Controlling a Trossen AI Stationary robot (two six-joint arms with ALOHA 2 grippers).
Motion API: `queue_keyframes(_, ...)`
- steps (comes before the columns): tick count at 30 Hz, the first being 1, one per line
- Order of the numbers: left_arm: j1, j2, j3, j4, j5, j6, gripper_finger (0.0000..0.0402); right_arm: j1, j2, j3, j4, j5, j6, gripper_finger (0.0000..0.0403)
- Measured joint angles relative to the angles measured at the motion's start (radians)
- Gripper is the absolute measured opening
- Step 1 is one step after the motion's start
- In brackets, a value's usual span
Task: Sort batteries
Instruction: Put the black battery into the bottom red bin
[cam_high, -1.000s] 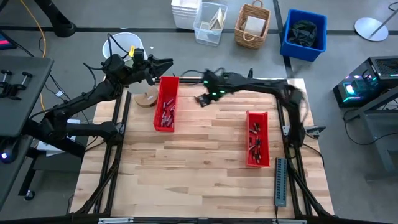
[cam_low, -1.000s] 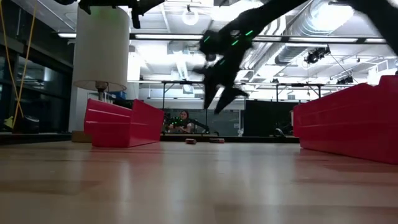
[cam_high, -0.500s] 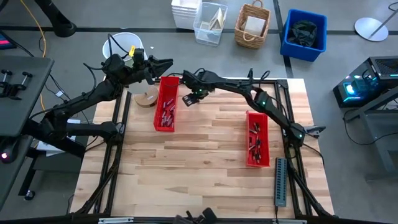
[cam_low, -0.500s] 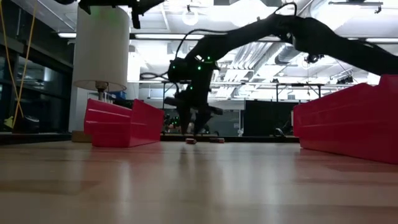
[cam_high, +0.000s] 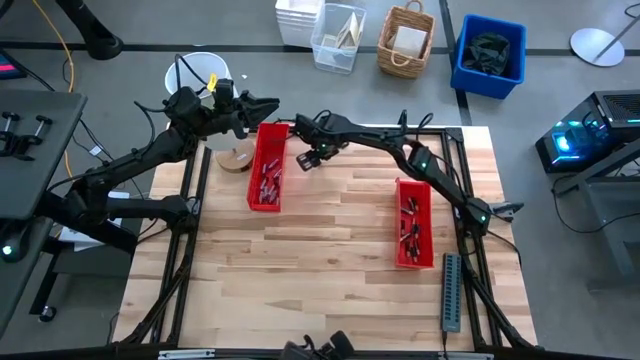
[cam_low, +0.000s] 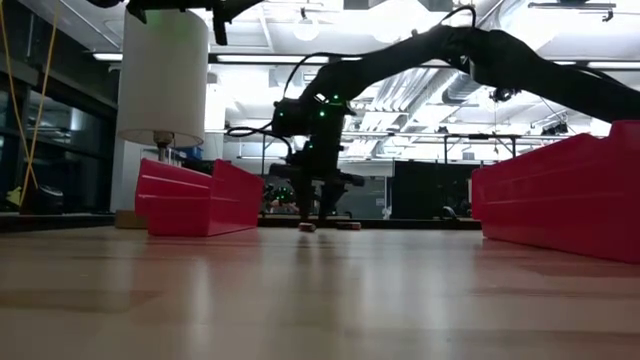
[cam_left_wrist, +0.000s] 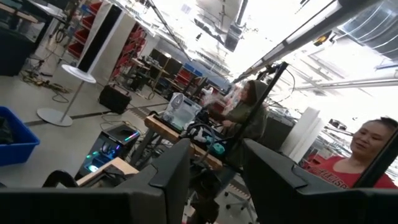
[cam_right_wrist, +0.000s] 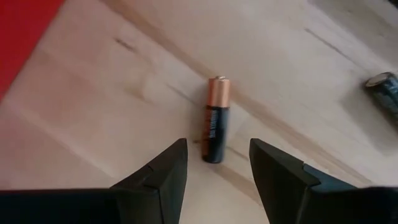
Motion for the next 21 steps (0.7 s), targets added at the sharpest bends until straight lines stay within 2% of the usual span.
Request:
queue_keyframes(5,0.000,0.000,0.000,0.000,0.000,0.002,0.0135,-0.005,-0.008,0.018,0.000,-0.001,-0.065,0.0167)
queue_keyframes(11,0.000,0.000,0.000,-0.069,-0.002,0.081,0.0135,-0.083,-0.109,0.018,-0.015,0.135,-0.159,0.0167)
queue_keyframes(16,0.000,0.000,0.000,-0.156,-0.006,0.077,0.0135,-0.215,-0.071,0.012,-0.063,0.013,-0.311,0.0167)
queue_keyframes(21,-0.001,0.000,0.000,-0.153,-0.008,0.052,0.0135,-0.251,-0.030,0.012,-0.086,-0.072,-0.498,0.0167)
